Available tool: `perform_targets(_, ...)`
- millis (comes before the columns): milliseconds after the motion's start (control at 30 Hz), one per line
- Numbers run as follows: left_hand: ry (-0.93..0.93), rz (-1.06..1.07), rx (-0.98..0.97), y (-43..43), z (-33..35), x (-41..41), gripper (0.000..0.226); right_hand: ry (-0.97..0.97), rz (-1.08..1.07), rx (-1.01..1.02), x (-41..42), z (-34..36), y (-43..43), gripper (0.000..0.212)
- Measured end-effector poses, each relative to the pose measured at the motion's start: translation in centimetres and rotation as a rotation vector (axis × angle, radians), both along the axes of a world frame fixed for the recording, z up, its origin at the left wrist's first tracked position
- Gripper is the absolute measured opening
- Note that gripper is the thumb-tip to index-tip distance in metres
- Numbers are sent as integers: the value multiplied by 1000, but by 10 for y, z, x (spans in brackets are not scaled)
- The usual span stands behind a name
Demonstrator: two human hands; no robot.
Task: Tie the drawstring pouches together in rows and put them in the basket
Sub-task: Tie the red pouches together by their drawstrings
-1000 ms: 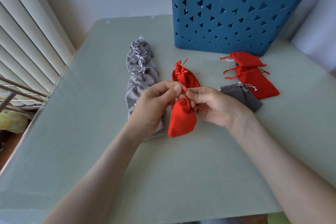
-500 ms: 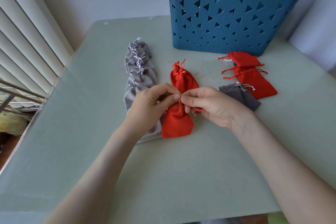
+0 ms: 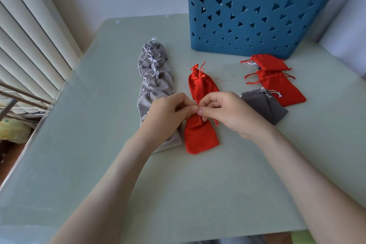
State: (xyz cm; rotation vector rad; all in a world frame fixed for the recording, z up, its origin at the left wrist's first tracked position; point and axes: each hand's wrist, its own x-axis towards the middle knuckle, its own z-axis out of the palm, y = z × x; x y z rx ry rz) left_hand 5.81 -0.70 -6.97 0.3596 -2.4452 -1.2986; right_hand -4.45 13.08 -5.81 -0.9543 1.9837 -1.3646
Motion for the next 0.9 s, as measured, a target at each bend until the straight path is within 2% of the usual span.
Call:
perform_targets(167, -60, 29, -95, -1, -2, -2, 7, -23, 31, 32, 0, 4, 2, 16)
perform_targets(367, -47, -8, -406, 3, -2, -3, 11, 3, 4, 72, 0, 0, 0, 15)
perform_targets(467, -65, -42, -501, 1, -5, -4, 16, 23, 41, 111, -1, -2, 0, 15)
perform_targets(633, 88, -50, -663, 4, -4, -2, 14, 130, 33, 80, -4, -4, -2, 12)
perform_targets(733, 168, -42, -614, 2, -7, -2, 24, -32, 42, -52, -4, 0, -2, 19)
perform_targets(900, 301, -1, -602, 5, -2, 0, 17, -290, 69, -230, -3, 0, -1, 21)
